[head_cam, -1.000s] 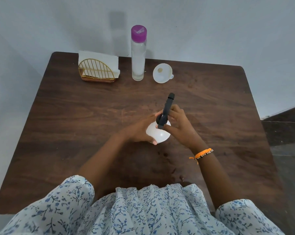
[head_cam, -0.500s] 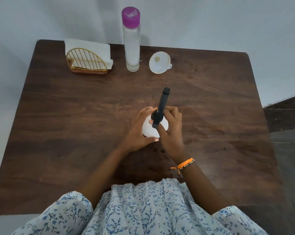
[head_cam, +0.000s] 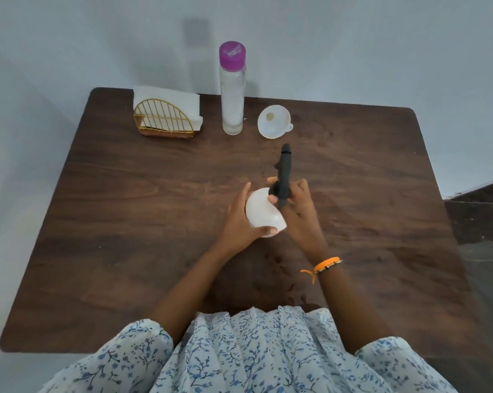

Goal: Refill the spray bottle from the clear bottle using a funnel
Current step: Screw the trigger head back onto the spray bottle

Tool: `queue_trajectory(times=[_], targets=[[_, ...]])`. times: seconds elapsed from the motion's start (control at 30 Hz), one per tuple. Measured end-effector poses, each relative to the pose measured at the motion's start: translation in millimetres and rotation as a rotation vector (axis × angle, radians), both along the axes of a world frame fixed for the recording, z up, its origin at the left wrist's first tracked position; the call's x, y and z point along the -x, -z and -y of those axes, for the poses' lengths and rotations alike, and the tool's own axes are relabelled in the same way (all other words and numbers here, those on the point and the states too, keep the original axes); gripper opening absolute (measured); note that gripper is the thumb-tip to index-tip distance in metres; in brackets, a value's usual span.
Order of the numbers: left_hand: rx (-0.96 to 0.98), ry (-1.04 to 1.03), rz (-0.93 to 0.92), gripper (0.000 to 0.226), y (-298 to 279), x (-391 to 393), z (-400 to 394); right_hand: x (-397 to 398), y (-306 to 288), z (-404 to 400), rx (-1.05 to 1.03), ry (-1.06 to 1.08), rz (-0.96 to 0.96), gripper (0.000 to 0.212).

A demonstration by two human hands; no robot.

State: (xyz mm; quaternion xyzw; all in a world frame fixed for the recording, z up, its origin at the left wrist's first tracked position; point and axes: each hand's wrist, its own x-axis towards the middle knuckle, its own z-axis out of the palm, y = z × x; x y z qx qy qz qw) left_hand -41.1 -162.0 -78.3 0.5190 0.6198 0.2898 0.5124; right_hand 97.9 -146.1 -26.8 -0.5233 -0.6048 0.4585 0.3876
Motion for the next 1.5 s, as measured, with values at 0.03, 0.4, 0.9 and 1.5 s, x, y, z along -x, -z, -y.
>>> queue_trajectory(times=[0.03, 0.4, 0.9, 1.5], targets=[[0.043, 0.031, 0.046, 0.115, -1, 6, 2, -5, -2, 0, 0.009, -0.018, -0.022, 0.027], [0.029, 0.125, 0.098, 0.125, -29, 13, 50, 6, -19, 12, 0.222, 0.026, -0.336, 0.048], [0.171, -0.242, 0.131, 0.065, -37, 65, 87, 75, 8, 16, 0.559, -0.03, -0.226, 0.022], [0.188, -0.114, 0.078, 0.059, -26, 14, 41, -2, -2, -19, 0.669, 0.341, -0.309, 0.019]])
